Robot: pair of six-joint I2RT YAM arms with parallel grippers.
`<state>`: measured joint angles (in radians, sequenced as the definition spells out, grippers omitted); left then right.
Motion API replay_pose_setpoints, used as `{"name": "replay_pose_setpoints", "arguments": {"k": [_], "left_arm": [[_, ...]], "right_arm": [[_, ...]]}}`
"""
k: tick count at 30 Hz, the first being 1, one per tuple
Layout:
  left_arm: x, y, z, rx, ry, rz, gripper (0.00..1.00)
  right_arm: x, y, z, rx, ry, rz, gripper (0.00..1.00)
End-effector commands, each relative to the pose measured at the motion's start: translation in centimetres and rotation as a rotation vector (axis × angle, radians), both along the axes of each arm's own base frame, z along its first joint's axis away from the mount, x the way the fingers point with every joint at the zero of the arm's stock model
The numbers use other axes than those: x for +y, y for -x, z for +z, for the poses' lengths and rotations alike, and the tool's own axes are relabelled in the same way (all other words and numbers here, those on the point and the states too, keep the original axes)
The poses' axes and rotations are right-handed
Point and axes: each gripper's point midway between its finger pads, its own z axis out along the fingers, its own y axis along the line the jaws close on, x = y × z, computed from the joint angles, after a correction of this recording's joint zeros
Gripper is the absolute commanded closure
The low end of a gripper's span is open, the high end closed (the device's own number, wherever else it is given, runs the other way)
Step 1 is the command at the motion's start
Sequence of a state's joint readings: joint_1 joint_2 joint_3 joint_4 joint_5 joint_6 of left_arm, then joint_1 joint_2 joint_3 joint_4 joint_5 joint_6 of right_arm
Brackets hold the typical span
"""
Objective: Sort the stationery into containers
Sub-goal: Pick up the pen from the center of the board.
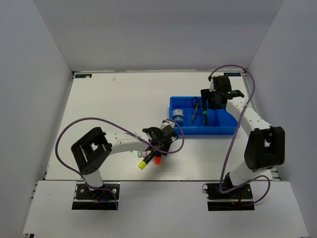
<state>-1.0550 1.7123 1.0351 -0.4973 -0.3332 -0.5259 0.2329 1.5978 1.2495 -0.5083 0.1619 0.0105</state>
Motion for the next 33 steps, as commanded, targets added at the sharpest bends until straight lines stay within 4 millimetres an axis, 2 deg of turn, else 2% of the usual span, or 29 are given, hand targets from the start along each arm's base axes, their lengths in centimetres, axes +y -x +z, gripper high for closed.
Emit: {"name": "replay_pose_setpoints", "arguments": {"k": [1,4,6,9,10,13,14,15,16,18,19,20,21,22,23,24,25,26,27,28,29,30,31,32,33], "left_arm": [[0.0,-0.2,-0.4,0.012,-0.009,0.042,0.35],[-0.2,0.1,-1.3,0.035,-0.004,0.054,0.38],[-0.2,0.3,-1.9,0.044,-0.006,0.075,0.43],[-0.1,0.7,-2.5,0.061,-0.02,0.084,0.62],[0.0,0.8,-2.5,0.063,-0.025,0.084,0.74],[-0.5,1.0,-2.2,0.067,-0.025,0.072,0.89],[-0.5,1.0,-2.1,0.066,-0.028,0.067,0.96],[-0.8,1.1,-1.1,0.056,-0.012,0.049,0.98],[-1.1,1.1,-0.6,0.049,-0.006,0.026,1.0],[-2.7,0.6,1.8,0.021,0.043,-0.023,1.0],[-3.8,0.6,4.0,0.002,0.082,-0.049,1.0],[-5.1,0.1,6.1,-0.03,0.115,-0.089,1.0],[-5.5,0.2,7.4,-0.033,0.134,-0.11,1.0],[-6.8,0.0,9.4,-0.054,0.18,-0.134,1.0],[-8.0,-0.5,11.4,-0.078,0.225,-0.148,1.0],[-8.9,-1.1,13.4,-0.111,0.256,-0.178,1.0],[-9.5,-1.4,13.9,-0.11,0.274,-0.191,1.0],[-10.1,-2.2,14.1,-0.116,0.287,-0.193,1.0],[-11.2,-3.2,16.2,-0.144,0.338,-0.19,1.0],[-12.7,-3.8,15.7,-0.117,0.385,-0.206,1.0],[-13.2,-4.8,15.9,-0.116,0.412,-0.195,1.0],[-14.7,-5.3,17.7,-0.126,0.482,-0.206,1.0],[-16.2,-6.9,16.6,-0.114,0.527,-0.191,1.0],[-17.3,-7.8,17.6,-0.125,0.57,-0.187,1.0],[-18.5,-8.3,19.1,-0.124,0.632,-0.181,1.0]], "right_arm": [[0.0,1.0,2.3,-0.037,-0.072,-0.013,0.21],[-0.3,1.5,3.2,-0.055,-0.101,-0.018,0.21],[-0.7,2.0,3.0,-0.044,-0.117,-0.029,0.21],[-0.9,2.7,3.9,-0.061,-0.147,-0.035,0.21],[-0.9,3.0,4.2,-0.064,-0.155,-0.031,0.21],[-1.7,3.8,4.2,-0.059,-0.171,-0.057,0.21],[-1.1,4.3,4.9,-0.071,-0.202,-0.031,0.21],[-1.1,4.7,4.7,-0.064,-0.205,-0.031,0.21],[-1.4,5.0,4.7,-0.066,-0.205,-0.032,0.12],[-1.8,5.6,5.7,-0.098,-0.196,-0.029,0.09],[-2.3,5.9,5.0,-0.09,-0.178,-0.042,0.09],[-2.5,6.3,5.9,-0.122,-0.179,-0.049,0.09],[-3.5,6.6,5.4,-0.123,-0.149,-0.079,0.09],[-4.0,6.8,6.1,-0.154,-0.146,-0.091,0.13],[-4.4,7.1,5.6,-0.157,-0.138,-0.102,0.57],[-5.1,7.3,6.0,-0.185,-0.123,-0.127,0.81],[-5.7,7.5,6.6,-0.212,-0.108,-0.154,0.97],[-6.6,7.6,6.8,-0.225,-0.107,-0.192,1.0],[-6.7,8.2,6.8,-0.238,-0.111,-0.203,1.0],[-7.1,8.3,6.8,-0.24,-0.116,-0.221,1.0],[-7.2,8.5,6.5,-0.236,-0.125,-0.236,1.0],[-7.2,8.7,7.0,-0.258,-0.137,-0.245,1.0],[-7.6,8.7,7.1,-0.264,-0.144,-0.268,1.0],[-7.8,8.9,7.1,-0.267,-0.141,-0.283,1.0],[-7.9,8.9,8.1,-0.311,-0.153,-0.298,1.0]]}}
